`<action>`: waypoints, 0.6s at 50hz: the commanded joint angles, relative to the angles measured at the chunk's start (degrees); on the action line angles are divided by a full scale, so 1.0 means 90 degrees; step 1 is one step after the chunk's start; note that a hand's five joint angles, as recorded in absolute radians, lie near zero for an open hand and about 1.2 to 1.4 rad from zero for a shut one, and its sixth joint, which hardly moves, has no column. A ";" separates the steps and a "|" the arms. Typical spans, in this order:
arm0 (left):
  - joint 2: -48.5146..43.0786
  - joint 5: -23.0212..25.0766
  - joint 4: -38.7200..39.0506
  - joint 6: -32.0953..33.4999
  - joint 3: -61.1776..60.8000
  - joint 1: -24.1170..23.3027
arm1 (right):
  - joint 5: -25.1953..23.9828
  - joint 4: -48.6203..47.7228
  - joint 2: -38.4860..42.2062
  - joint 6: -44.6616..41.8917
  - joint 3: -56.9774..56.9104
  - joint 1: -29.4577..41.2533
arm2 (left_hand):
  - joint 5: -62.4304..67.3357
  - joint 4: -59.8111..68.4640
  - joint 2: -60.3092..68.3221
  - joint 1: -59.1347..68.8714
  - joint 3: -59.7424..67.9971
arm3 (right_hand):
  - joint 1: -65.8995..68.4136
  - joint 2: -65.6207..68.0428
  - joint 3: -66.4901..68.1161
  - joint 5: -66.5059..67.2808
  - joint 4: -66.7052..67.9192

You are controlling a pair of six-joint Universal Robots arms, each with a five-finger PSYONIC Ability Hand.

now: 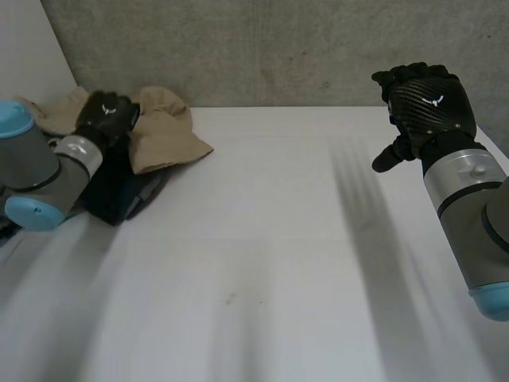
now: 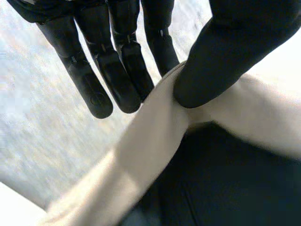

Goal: Fold the laundry.

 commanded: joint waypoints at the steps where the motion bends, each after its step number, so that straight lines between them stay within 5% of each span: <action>1: 0.1324 -0.0291 0.0564 -0.0666 -0.0724 -0.0975 | 0.0010 0.0000 0.0002 -0.0044 -0.0065 -0.0057 | 0.1497 0.1286 0.1296 0.1621 0.1352 | -0.0357 -0.0244 -0.0237 -0.0271 -0.0223; 11: 0.1971 -0.0340 0.0593 -0.3245 -0.0851 -0.2742 | 0.0146 0.0010 -0.0057 -0.0034 -0.0240 -0.0165 | 0.1497 0.1286 0.1296 0.1621 0.1352 | -0.0357 -0.0244 -0.0237 -0.0271 -0.0223; 21: 0.0438 -0.0574 0.0603 -0.3608 -0.0159 -0.4140 | 0.0156 0.0059 -0.0076 -0.0034 -0.0348 -0.0731 | 0.1497 0.1286 0.1296 0.1621 0.1352 | -0.0357 -0.0244 -0.0237 -0.0271 -0.0223; 26: 0.0017 -0.0681 0.0437 -0.3578 -0.0147 -0.4443 | 0.0137 0.0156 0.0011 -0.0054 -0.0475 -0.0936 | -0.3405 -0.3617 -0.3606 -0.3281 -0.3550 | -0.0357 -0.0244 -0.0237 -0.0271 -0.0223; 30: 0.0280 -0.0691 0.0330 -0.3520 -0.0538 -0.4434 | 0.0059 0.0487 0.0206 -0.0083 -0.0631 -0.0956 | -0.5600 -0.5812 -0.5801 -0.5476 -0.5745 | -0.0357 -0.0244 -0.0237 -0.0271 -0.0223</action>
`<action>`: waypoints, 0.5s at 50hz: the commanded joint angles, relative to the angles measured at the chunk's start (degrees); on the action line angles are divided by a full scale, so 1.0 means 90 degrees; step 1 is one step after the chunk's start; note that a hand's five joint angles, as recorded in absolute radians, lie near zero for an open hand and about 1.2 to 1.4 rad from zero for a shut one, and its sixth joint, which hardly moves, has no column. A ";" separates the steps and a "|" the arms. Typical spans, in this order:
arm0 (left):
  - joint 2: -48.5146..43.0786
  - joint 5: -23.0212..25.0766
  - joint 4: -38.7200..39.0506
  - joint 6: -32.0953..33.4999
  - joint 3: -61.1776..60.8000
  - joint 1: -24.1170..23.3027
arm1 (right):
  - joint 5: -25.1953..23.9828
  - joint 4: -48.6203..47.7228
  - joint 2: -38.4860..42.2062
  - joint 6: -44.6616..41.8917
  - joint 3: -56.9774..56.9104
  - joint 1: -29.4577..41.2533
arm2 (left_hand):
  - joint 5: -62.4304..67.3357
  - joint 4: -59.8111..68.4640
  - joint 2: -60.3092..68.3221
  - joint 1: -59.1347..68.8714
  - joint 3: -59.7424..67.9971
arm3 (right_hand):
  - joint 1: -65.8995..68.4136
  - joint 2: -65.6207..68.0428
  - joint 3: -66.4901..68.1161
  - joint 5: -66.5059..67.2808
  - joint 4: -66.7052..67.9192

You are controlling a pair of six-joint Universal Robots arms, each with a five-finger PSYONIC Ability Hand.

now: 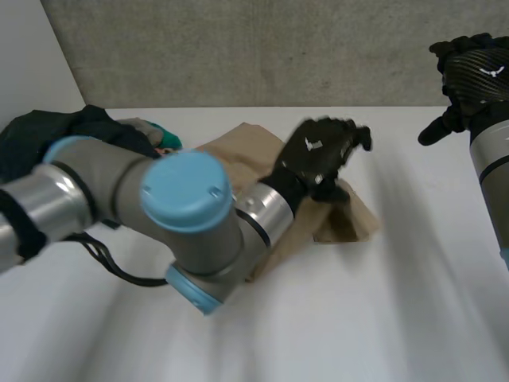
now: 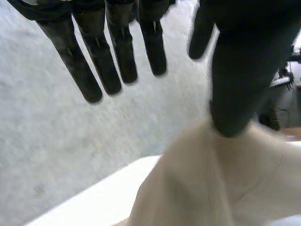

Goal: Fold the laundry.

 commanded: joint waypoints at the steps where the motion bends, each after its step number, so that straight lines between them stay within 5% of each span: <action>1: 0.0232 -0.0076 -0.0210 0.0160 -0.0496 -0.0074 | -0.0091 0.0459 0.0301 -0.0048 -0.0262 -0.0111 | -0.2208 -0.2204 -0.2206 -0.1918 -0.2247 | -0.0357 -0.0244 -0.0237 -0.0271 -0.0223; 13: 0.2381 -0.0261 -0.0571 0.1556 -0.2828 0.1000 | -0.0892 0.2373 0.0800 -0.1053 -0.0751 -0.0023 | -0.2024 -0.2020 -0.2022 -0.1734 -0.2062 | -0.0357 -0.0244 -0.0237 -0.0271 -0.0223; 25: 0.1983 -0.1160 -0.0894 0.2484 -0.3984 0.1371 | -0.0942 0.2589 0.0956 -0.1698 -0.0487 0.0562 | -0.1088 -0.1084 -0.1086 -0.0798 -0.1126 | -0.0357 -0.0244 -0.0237 -0.0271 -0.0223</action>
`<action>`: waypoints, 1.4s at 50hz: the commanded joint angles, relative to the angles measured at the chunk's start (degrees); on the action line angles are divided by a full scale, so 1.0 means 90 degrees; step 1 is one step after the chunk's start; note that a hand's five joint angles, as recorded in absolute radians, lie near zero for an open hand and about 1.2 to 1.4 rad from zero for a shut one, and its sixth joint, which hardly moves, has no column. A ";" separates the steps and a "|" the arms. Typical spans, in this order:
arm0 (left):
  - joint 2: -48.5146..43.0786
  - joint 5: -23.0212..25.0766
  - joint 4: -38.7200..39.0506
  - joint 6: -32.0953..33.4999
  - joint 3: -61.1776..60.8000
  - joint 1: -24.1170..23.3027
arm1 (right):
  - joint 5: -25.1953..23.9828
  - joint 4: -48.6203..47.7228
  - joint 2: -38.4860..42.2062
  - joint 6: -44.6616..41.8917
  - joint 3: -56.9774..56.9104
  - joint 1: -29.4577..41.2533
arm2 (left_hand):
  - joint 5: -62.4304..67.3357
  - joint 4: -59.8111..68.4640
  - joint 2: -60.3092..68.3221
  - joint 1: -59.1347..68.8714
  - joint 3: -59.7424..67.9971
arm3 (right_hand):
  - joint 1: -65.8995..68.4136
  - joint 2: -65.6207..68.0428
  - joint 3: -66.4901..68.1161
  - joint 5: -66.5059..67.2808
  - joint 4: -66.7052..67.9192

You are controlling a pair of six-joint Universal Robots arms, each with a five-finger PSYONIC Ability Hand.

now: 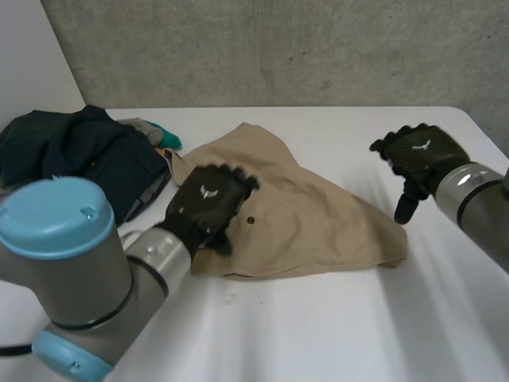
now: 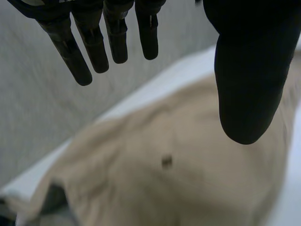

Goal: Fold the laundry.

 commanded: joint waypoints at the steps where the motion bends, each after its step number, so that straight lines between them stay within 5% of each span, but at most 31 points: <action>1: -0.0535 -0.0447 -0.0111 0.0472 -0.0325 0.0072 | 0.0141 -0.0067 0.0145 -0.0096 0.0099 0.0395 | 0.0578 0.0602 0.0608 0.0591 0.0615 | -0.0357 -0.0244 -0.0237 -0.0271 -0.0223; 12: -0.1434 -0.0486 -0.0071 0.0901 0.0163 0.0287 | 0.0346 -0.0203 0.0224 -0.0096 0.0265 0.0424 | 0.1884 0.1908 0.1915 0.1897 0.1922 | -0.0357 -0.0244 -0.0237 -0.0271 -0.0223; 18: -0.1639 -0.0729 0.0191 0.1331 0.0359 0.0385 | 0.0356 -0.0330 0.0214 -0.0096 0.0421 0.0405 | 0.6662 0.6686 0.6692 0.6675 0.6699 | -0.0357 -0.0244 -0.0237 -0.0271 -0.0223; 24: -0.1231 -0.1568 0.1535 0.1837 0.0806 0.0423 | 0.0356 -0.0330 0.0194 -0.0096 0.0461 0.0356 | 0.6668 0.6693 0.6699 0.6681 0.6706 | -0.0357 -0.0244 -0.0237 -0.0271 -0.0223; 34: -0.0976 -0.1668 0.3355 0.3109 0.2057 0.0405 | 0.0385 -0.0389 0.0087 -0.0047 0.0422 0.0317 | 0.6668 0.6693 0.6699 0.6681 0.6706 | -0.0357 -0.0244 -0.0237 -0.0271 -0.0223; 41: -0.0770 -0.0702 0.3825 0.1900 0.2819 -0.0259 | 0.0668 -0.0515 -0.0040 -0.0008 0.0402 0.0307 | 0.6668 0.6693 0.6699 0.6681 0.6706 | -0.0357 -0.0244 -0.0237 -0.0271 -0.0223; 50: -0.1901 0.1748 0.2782 -0.0287 0.2908 -0.0992 | 0.0971 -0.0672 -0.0167 -0.0008 0.0373 0.0180 | 0.6668 0.6693 0.6699 0.6681 0.6706 | -0.0357 -0.0244 -0.0237 -0.0271 -0.0223; 52: -0.2088 0.1984 0.2596 -0.0542 0.2898 -0.1080 | 0.1010 -0.0692 -0.0177 -0.0008 0.0373 0.0015 | 0.5967 0.5991 0.5997 0.5980 0.6005 | -0.0357 -0.0244 -0.0237 -0.0271 -0.0223; 59: -0.2352 0.2092 0.2077 -0.0797 0.2791 -0.1236 | 0.0942 -0.0701 -0.0167 -0.0017 0.0441 -0.0454 | -0.0539 -0.0515 -0.0509 -0.0526 -0.0502 | -0.0357 -0.0244 -0.0237 -0.0271 -0.0223; 65: -0.1554 0.1440 0.1931 -0.0788 0.2353 -0.1100 | 0.0562 -0.0701 -0.0167 -0.0135 0.0587 -0.0513 | -0.0693 -0.0669 -0.0663 -0.0680 -0.0656 | -0.0357 -0.0244 -0.0237 -0.0271 -0.0223; 70: -0.0654 0.0736 0.1541 -0.0768 0.1620 -0.0729 | -0.0597 -0.0584 -0.0458 -0.0825 0.0986 -0.0504 | -0.0544 -0.0520 -0.0514 -0.0531 -0.0507 | -0.0357 -0.0244 -0.0237 -0.0271 -0.0223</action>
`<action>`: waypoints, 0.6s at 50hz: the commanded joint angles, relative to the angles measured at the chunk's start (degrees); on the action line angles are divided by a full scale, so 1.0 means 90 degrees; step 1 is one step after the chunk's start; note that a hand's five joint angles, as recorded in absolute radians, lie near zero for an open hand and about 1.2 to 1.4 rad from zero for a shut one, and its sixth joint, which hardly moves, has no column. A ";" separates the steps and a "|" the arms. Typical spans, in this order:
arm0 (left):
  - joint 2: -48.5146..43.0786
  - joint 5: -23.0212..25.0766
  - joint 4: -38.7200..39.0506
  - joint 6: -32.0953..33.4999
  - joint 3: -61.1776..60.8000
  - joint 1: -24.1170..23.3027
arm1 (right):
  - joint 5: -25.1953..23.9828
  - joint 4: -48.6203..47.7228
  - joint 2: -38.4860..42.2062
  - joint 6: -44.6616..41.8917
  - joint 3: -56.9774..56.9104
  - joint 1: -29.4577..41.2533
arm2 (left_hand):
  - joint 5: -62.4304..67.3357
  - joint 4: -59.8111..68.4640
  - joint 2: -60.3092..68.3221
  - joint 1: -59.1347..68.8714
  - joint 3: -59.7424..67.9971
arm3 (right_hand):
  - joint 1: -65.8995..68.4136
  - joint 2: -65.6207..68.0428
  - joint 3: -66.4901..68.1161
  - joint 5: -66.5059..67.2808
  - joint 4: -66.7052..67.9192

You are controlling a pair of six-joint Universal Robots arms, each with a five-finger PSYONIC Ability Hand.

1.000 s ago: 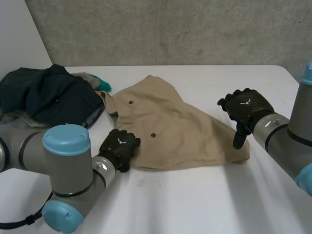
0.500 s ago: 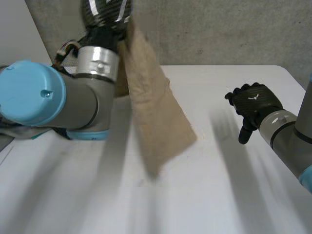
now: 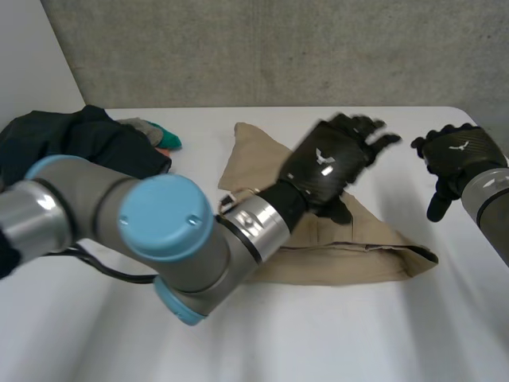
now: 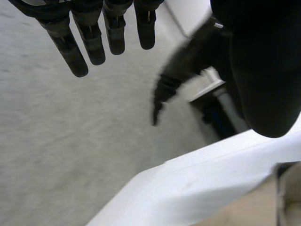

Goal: Fold the laundry.

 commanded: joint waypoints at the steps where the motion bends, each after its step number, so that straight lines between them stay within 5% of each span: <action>1: 0.1288 -0.1002 -0.0490 0.0060 -0.0948 0.0464 | -0.1364 0.0117 -0.0358 -0.0891 0.0519 0.0003 | 0.0250 0.0202 0.0165 0.0225 0.0152 | -0.0357 -0.0244 -0.0237 -0.0271 -0.0223; 5: 0.1885 -0.1402 -0.1280 0.0070 -0.1582 0.0689 | -0.2029 0.0166 -0.0671 -0.1867 0.0968 -0.0055 | 0.0959 0.0911 0.0875 0.0935 0.0862 | -0.0357 -0.0244 -0.0237 -0.0271 -0.0223; 15: 0.1857 -0.1872 -0.3468 0.0118 -0.2843 0.1226 | -0.2225 0.1229 -0.0926 -0.3489 0.1730 -0.0211 | 0.3185 0.3137 0.3100 0.3161 0.3087 | 0.2060 0.2173 0.2180 0.2146 0.2195; 30: 0.1066 -0.1921 -0.2180 0.0148 -0.2648 0.1461 | -0.2459 -0.0028 0.0129 -0.3939 0.2004 -0.0533 | 0.2494 0.2445 0.2409 0.2469 0.2396 | 0.2139 0.2251 0.2258 0.2224 0.2273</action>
